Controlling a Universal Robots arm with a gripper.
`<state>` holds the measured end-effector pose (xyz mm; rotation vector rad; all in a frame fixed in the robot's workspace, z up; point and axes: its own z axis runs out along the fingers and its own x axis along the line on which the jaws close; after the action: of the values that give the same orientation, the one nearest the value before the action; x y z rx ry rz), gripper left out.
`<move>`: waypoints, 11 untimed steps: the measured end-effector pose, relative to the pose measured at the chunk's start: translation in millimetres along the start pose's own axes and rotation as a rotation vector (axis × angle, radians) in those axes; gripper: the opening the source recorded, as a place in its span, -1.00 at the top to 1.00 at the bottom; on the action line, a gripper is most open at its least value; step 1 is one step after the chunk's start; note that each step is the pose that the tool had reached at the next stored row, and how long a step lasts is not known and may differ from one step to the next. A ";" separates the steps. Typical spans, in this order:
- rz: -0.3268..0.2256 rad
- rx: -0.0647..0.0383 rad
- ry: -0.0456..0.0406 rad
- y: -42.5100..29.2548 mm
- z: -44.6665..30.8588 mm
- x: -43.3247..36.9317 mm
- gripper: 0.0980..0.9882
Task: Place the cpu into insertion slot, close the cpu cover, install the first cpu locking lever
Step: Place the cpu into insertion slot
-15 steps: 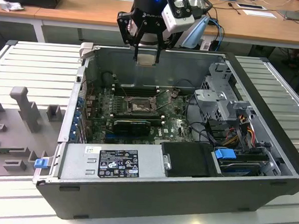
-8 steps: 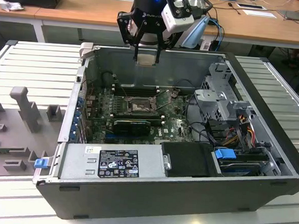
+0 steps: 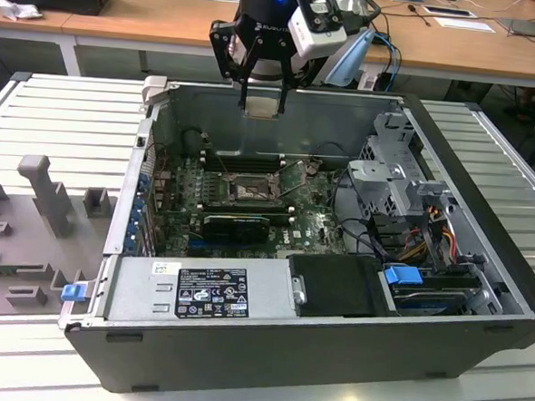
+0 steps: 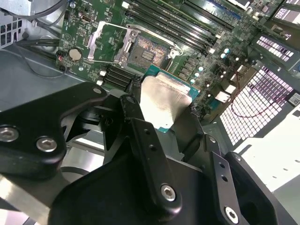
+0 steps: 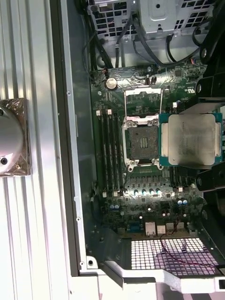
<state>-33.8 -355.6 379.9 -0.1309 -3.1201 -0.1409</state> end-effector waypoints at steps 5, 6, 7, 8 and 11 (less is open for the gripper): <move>0.008 0.000 -0.0007 0.0 0.0 0.0 0.04; 0.013 0.000 -0.0012 0.0 0.0 0.0 0.04; 0.016 0.000 -0.0014 0.0 0.0 0.0 0.04; 0.019 0.000 -0.0017 0.0 0.0 0.0 0.04; 0.027 -0.001 -0.0024 0.0 0.0 0.0 0.04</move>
<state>-33.8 -355.6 379.9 -0.1725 -3.1193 -0.1413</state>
